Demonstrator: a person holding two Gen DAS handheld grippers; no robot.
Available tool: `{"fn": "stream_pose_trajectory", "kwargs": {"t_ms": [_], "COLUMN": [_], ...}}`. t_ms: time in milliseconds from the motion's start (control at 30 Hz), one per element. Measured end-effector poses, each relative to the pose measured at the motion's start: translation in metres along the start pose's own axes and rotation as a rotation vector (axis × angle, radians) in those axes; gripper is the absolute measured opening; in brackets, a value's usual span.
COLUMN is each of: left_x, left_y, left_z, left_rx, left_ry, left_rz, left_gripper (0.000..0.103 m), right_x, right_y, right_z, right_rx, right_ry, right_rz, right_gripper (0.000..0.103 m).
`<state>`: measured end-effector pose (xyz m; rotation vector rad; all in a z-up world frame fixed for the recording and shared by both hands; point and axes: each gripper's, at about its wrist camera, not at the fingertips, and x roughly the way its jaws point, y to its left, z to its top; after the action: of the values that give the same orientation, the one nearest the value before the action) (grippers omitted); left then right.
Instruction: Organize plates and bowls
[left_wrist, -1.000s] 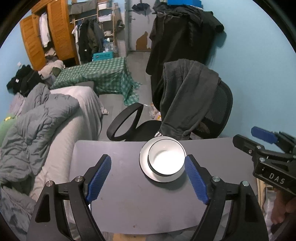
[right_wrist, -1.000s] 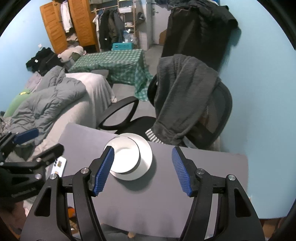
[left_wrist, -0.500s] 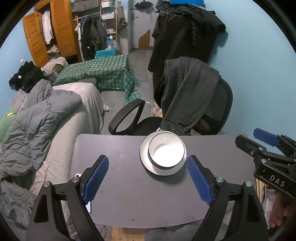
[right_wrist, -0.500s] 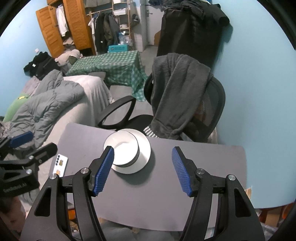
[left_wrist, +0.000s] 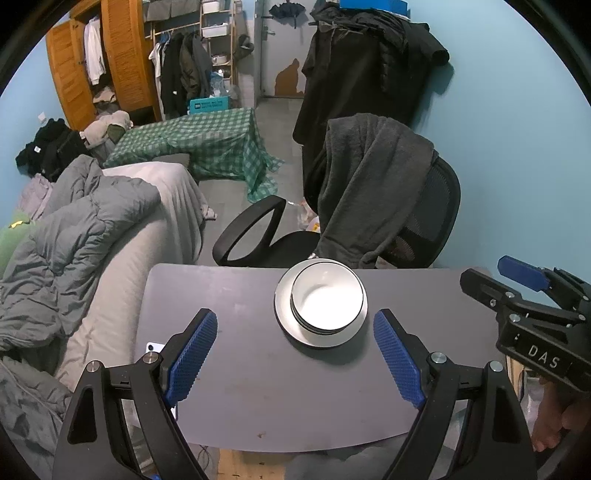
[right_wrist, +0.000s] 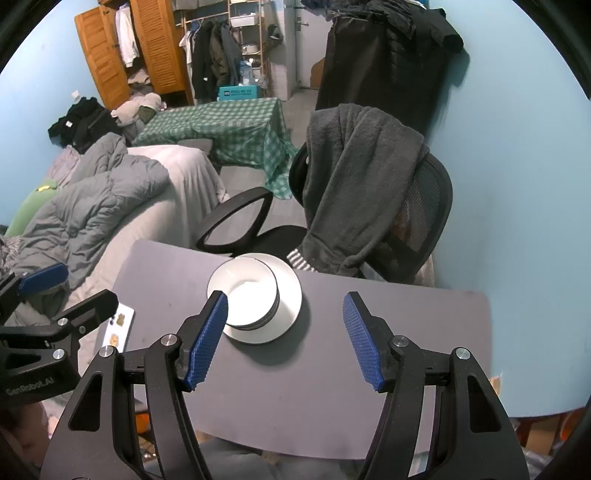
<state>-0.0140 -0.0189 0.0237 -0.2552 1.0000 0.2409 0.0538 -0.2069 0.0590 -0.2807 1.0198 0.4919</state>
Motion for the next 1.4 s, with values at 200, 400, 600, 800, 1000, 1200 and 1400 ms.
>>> {"fn": "stream_pose_trajectory", "kwargs": {"t_ms": [200,400,600,800,1000,1200,1400], "left_x": [0.000,0.001,0.002,0.003,0.004,0.005,0.008], "left_y": [0.002,0.002,0.003,0.005,0.005,0.005,0.004], "left_z": [-0.001,0.001,0.000,0.000,0.001,0.002,0.004], "left_rx": [0.001,0.002,0.001,-0.003,-0.005,0.001,0.015], "left_ry": [0.003,0.005,0.007,0.009,0.012,0.011,0.022], "left_rz": [0.007,0.009,0.009,0.012,0.010,0.012,0.004], "left_gripper": [0.088,0.088,0.088,0.088,0.088,0.088,0.088], "right_x": [0.003,0.003,0.002,0.002,0.003,0.003,0.003], "right_y": [-0.004,-0.008,-0.009,-0.009,-0.012,-0.012,-0.012], "right_z": [-0.002,-0.005,-0.004,-0.004,-0.004,-0.003,-0.003], "right_rx": [0.016,0.020,0.020,0.022,0.023,0.023,0.025], "right_ry": [0.001,-0.003,0.002,0.003,0.006,0.005,0.006], "right_rz": [-0.001,-0.005,-0.009,-0.006,-0.009,-0.010,-0.009], "right_gripper": [0.064,0.064,0.064,0.064,0.064,0.064,0.064]}}
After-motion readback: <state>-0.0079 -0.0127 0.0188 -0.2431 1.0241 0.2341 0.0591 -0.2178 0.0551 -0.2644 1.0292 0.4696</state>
